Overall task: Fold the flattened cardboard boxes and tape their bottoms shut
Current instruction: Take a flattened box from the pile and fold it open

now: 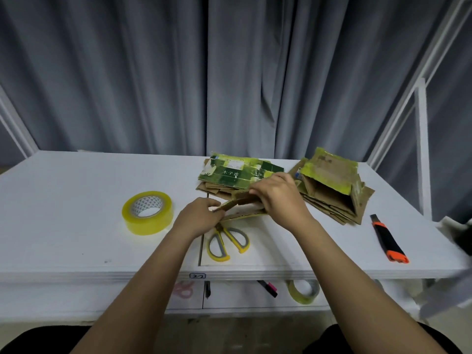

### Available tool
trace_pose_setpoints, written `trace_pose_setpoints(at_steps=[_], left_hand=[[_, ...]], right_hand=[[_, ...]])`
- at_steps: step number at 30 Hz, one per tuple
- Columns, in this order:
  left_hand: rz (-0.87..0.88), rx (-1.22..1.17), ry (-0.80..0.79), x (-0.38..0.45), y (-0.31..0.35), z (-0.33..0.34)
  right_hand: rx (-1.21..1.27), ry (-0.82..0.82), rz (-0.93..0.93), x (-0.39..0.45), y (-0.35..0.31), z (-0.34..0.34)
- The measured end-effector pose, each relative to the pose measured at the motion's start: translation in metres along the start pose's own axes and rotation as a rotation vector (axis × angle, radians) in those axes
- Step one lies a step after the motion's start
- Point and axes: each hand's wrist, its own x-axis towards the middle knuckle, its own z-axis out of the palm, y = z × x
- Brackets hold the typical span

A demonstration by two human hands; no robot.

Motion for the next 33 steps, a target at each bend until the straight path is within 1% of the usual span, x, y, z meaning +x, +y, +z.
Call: trace_pose_setpoints(at_steps=[3, 6, 8, 10, 12, 14, 16, 17, 19, 22, 24, 27, 28, 33], left_hand=[[0.045, 0.131, 0.102, 0.009, 0.011, 0.003], [0.085, 0.229, 0.134, 0.016, 0.021, 0.005], [0.087, 0.262, 0.138, 0.019, 0.025, 0.007], [0.083, 0.283, 0.15, 0.021, 0.03, 0.009], [0.084, 0.286, 0.166, 0.024, 0.035, 0.012], [0.083, 0.3, 0.172, 0.026, 0.041, 0.014], [0.078, 0.299, 0.191, 0.029, 0.046, 0.017], [0.069, 0.283, 0.203, 0.031, 0.047, 0.017], [0.044, 0.244, 0.218, 0.036, 0.048, 0.015], [0.011, 0.178, 0.216, 0.045, 0.046, 0.008], [0.012, 0.047, 0.173, 0.051, 0.047, 0.001], [0.012, -0.245, 0.024, 0.056, 0.051, -0.011], [0.01, -0.293, 0.012, 0.057, 0.053, -0.014], [0.033, -0.377, 0.172, 0.057, 0.057, -0.004]], right_hand=[[-0.017, 0.0, 0.078, 0.003, 0.0, 0.002], [-0.03, 0.014, 0.256, -0.004, 0.009, -0.005], [0.051, 0.072, 0.42, -0.014, 0.015, -0.012], [0.237, 0.094, 0.657, -0.024, 0.018, -0.015], [0.484, 0.104, 0.872, -0.03, 0.018, -0.012], [0.738, 0.151, 1.011, -0.028, 0.016, -0.007], [0.921, 0.217, 1.088, -0.021, 0.013, 0.0], [0.952, 0.244, 1.114, -0.016, 0.012, 0.003], [0.939, 0.269, 1.133, -0.008, 0.015, 0.01], [0.948, 0.241, 1.124, 0.004, 0.026, 0.012], [0.981, 0.216, 1.092, 0.011, 0.036, 0.004], [0.997, 0.151, 1.056, 0.019, 0.047, -0.015], [1.001, 0.126, 1.037, 0.02, 0.048, -0.022], [0.856, 0.015, 0.968, 0.021, 0.051, -0.038]])
